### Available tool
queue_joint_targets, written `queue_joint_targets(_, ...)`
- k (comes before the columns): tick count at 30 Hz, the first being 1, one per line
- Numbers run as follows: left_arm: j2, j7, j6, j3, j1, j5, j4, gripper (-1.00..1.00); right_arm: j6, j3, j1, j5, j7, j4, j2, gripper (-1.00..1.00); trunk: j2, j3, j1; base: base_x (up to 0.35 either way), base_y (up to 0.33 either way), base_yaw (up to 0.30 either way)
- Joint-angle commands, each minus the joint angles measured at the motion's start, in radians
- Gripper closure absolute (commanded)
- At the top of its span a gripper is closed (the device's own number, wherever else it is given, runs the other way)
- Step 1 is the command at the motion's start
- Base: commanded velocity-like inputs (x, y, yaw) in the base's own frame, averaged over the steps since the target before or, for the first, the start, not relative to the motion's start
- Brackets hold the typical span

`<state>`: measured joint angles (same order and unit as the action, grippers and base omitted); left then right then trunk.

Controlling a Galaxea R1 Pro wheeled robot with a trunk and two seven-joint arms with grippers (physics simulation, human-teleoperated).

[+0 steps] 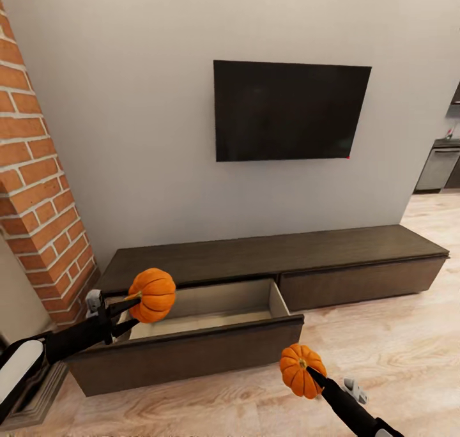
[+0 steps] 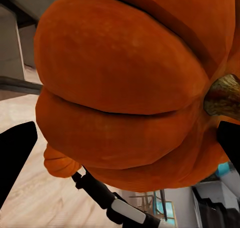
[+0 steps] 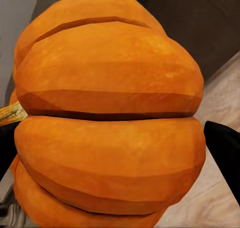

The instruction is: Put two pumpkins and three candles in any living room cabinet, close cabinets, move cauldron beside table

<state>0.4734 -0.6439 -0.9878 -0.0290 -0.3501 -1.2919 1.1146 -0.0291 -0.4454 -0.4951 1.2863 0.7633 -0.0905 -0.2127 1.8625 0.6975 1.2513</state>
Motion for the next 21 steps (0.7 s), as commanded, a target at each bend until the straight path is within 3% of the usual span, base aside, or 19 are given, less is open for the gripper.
queue_joint_targets(1, 0.001, -0.003, -0.003, -0.002, -0.001, -0.001, -0.001, 1.00, -0.003, -0.009, 0.000, 0.010, 0.003, 0.000, -0.001, 1.00, 0.000, 0.001, 0.000, -0.013, 0.011, 0.224)
queue_joint_targets(15, 0.001, -0.003, -0.003, -0.002, -0.001, -0.001, -0.001, 1.00, -0.003, -0.009, 0.000, 0.010, 0.006, -0.001, -0.001, 1.00, 0.000, 0.001, 0.000, 0.000, 0.000, 0.270)
queue_joint_targets(21, 0.000, -0.002, -0.003, -0.002, -0.001, -0.001, -0.001, 1.00, -0.003, -0.009, 0.000, 0.010, 0.007, -0.001, 0.000, 1.00, 0.000, 0.001, 0.000, 0.074, -0.112, 0.275)
